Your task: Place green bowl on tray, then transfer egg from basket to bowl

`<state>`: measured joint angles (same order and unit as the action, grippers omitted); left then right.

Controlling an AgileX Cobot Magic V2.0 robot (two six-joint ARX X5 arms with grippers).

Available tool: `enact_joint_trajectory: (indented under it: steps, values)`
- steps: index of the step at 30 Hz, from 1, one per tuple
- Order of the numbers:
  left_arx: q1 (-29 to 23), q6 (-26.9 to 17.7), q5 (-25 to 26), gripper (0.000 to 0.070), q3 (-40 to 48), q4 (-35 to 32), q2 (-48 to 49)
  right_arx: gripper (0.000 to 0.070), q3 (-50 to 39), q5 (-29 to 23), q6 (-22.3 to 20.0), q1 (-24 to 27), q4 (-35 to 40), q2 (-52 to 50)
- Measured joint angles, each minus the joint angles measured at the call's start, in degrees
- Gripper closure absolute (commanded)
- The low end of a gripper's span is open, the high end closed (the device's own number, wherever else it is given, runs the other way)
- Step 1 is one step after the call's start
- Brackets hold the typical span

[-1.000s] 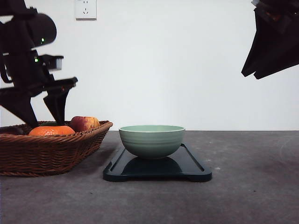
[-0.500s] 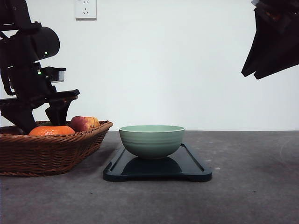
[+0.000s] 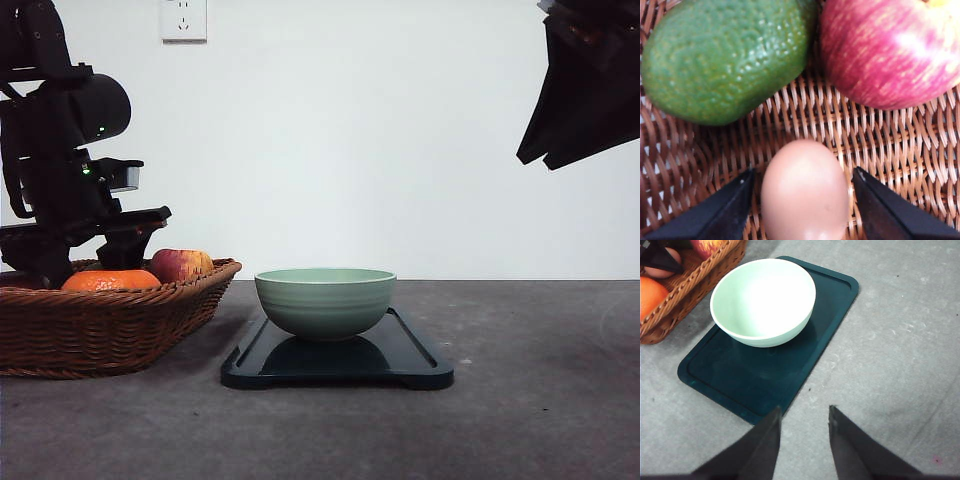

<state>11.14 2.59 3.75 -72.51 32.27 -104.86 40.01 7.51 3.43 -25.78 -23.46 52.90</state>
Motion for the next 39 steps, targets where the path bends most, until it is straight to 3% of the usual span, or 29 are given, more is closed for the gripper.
enact_joint_trajectory:
  steps: [5, 20, 28, 34, 39]
  values:
    - [0.0, 0.0, 0.0, 0.0435, 0.0, 0.1, 0.0, 0.0515, 0.0, 0.0, 0.0, 0.0, 0.0, 0.0]
    - [0.0, 0.3, 0.0, 0.0437, -0.3, 2.0, 0.8, 0.0515, 0.0, 0.0, 0.0, 0.0, 0.0, 0.0]
    - [0.2, 0.4, 0.0, 0.0437, -0.5, 4.1, 12.1, 0.0514, 0.0, 0.0, 0.0, 0.0, -0.5, 0.0]
    - [3.3, 0.9, 1.1, 0.0436, -0.5, 3.2, 17.8, 0.0514, 0.0, 0.0, 0.0, 0.0, -1.3, 0.0]
    - [8.0, 3.7, 5.0, 0.0435, -0.5, -2.8, 18.4, 0.0514, 0.0, 0.0, 0.0, 0.0, -1.3, 0.0]
